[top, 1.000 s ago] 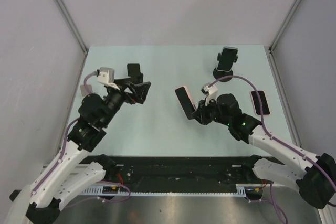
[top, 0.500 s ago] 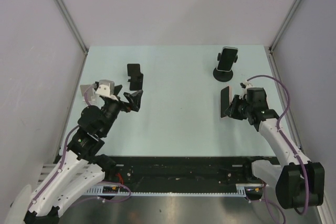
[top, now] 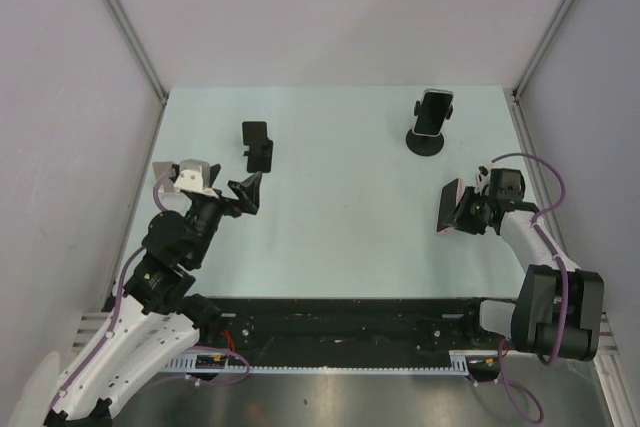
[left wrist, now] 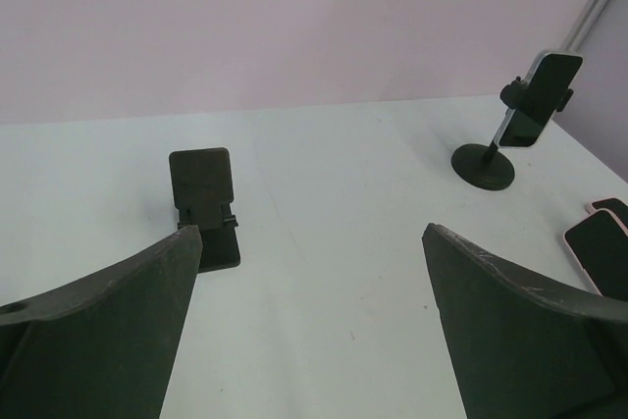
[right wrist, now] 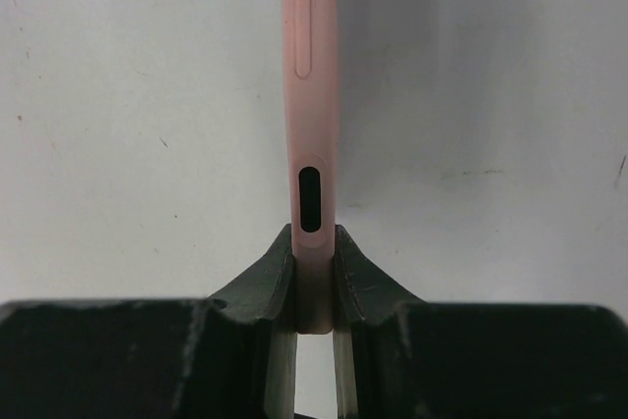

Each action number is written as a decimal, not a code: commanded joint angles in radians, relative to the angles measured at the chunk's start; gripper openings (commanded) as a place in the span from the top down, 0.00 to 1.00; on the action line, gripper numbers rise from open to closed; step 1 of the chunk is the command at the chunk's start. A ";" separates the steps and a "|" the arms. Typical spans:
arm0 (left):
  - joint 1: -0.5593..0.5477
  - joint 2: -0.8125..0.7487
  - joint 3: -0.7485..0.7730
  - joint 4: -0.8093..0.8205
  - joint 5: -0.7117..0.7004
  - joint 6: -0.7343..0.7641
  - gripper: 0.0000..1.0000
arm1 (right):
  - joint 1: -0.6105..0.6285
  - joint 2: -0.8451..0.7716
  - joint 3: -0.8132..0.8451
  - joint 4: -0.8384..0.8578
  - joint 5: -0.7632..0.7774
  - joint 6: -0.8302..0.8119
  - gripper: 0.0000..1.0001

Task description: Remove the phone from the phone stand

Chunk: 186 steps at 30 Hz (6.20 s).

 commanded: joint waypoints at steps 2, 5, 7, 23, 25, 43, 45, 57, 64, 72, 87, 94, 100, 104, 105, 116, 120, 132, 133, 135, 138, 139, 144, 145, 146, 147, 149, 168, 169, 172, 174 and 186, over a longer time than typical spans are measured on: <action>-0.019 -0.016 -0.008 0.022 -0.031 0.049 0.00 | -0.004 0.050 0.036 0.065 -0.036 -0.015 1.00; -0.022 -0.025 -0.011 0.022 -0.031 0.052 0.00 | -0.005 0.082 0.037 0.071 -0.013 -0.021 1.00; -0.023 -0.028 -0.016 0.022 -0.032 0.054 0.00 | -0.008 0.095 0.039 0.071 0.016 -0.023 1.00; -0.029 -0.031 -0.020 0.025 -0.031 0.065 0.00 | -0.016 0.224 0.109 0.062 0.186 -0.023 0.70; -0.028 -0.031 -0.020 0.024 -0.029 0.065 0.00 | -0.017 0.227 0.111 0.066 0.194 -0.021 0.66; -0.029 -0.028 -0.023 0.025 -0.023 0.063 0.00 | -0.010 0.270 0.111 0.074 0.258 -0.026 0.25; -0.029 -0.030 -0.023 0.025 -0.023 0.065 0.00 | -0.004 0.270 0.111 0.074 0.269 -0.029 0.17; -0.029 -0.030 -0.025 0.027 -0.019 0.065 0.00 | 0.108 0.316 0.185 0.054 0.364 -0.044 0.00; -0.029 -0.028 -0.025 0.027 -0.017 0.065 0.00 | 0.182 0.388 0.257 0.031 0.401 -0.034 0.00; -0.031 -0.033 -0.023 0.028 -0.016 0.066 0.00 | 0.217 0.446 0.292 -0.024 0.505 -0.073 0.11; -0.036 -0.050 -0.026 0.030 -0.014 0.074 0.00 | 0.173 0.602 0.435 -0.146 0.587 -0.350 0.18; -0.040 -0.064 -0.029 0.034 -0.020 0.082 0.00 | 0.144 0.642 0.444 -0.146 0.628 -0.448 0.13; -0.052 -0.071 -0.034 0.038 -0.026 0.089 0.00 | 0.119 0.667 0.444 -0.159 0.631 -0.457 0.07; -0.056 -0.076 -0.036 0.039 -0.026 0.089 0.00 | 0.128 0.676 0.444 -0.155 0.660 -0.451 0.07; -0.056 -0.076 -0.037 0.039 -0.025 0.089 0.00 | 0.128 0.676 0.444 -0.153 0.657 -0.446 0.07; -0.057 -0.082 -0.037 0.038 -0.025 0.091 0.00 | 0.165 0.568 0.442 -0.110 0.518 -0.376 0.07; -0.056 -0.079 -0.039 0.039 -0.026 0.094 0.00 | 0.164 0.521 0.444 -0.023 0.432 -0.356 0.07; -0.054 -0.038 -0.039 0.039 -0.028 0.103 0.00 | 0.116 0.549 0.453 0.253 0.347 -0.371 0.15; -0.054 -0.034 -0.039 0.039 -0.026 0.105 0.00 | 0.111 0.564 0.459 0.258 0.341 -0.373 0.17; -0.054 -0.027 -0.039 0.039 -0.025 0.105 0.00 | 0.108 0.586 0.488 0.269 0.343 -0.374 0.19; -0.054 -0.016 -0.039 0.038 -0.022 0.106 0.00 | 0.104 0.629 0.521 0.287 0.343 -0.380 0.23; -0.054 -0.015 -0.040 0.039 -0.020 0.108 0.00 | 0.104 0.641 0.528 0.293 0.344 -0.380 0.24; -0.049 -0.001 -0.040 0.039 -0.017 0.108 0.00 | 0.104 0.711 0.582 0.295 0.303 -0.393 0.30; -0.049 0.001 -0.040 0.039 -0.016 0.108 0.00 | 0.104 0.718 0.587 0.296 0.303 -0.394 0.33; -0.049 0.002 -0.040 0.038 -0.013 0.108 0.00 | 0.104 0.725 0.588 0.299 0.303 -0.394 0.33; -0.048 0.004 -0.040 0.038 -0.013 0.108 0.00 | 0.104 0.731 0.591 0.299 0.301 -0.396 0.34; -0.048 0.008 -0.040 0.038 -0.011 0.108 0.00 | 0.105 0.738 0.594 0.296 0.304 -0.399 0.34; -0.045 0.012 -0.040 0.038 0.006 0.108 0.00 | 0.104 0.724 0.587 0.146 0.450 -0.365 0.50; -0.045 0.012 -0.039 0.038 0.006 0.108 0.00 | 0.104 0.719 0.587 0.143 0.461 -0.362 0.51; -0.045 0.012 -0.039 0.039 0.009 0.108 0.00 | 0.102 0.701 0.584 0.134 0.499 -0.356 0.51; -0.045 0.010 -0.037 0.038 0.009 0.108 0.00 | 0.098 0.692 0.580 0.129 0.527 -0.345 0.51; -0.045 0.010 -0.039 0.039 0.009 0.108 0.00 | 0.073 0.644 0.568 0.124 0.548 -0.290 0.51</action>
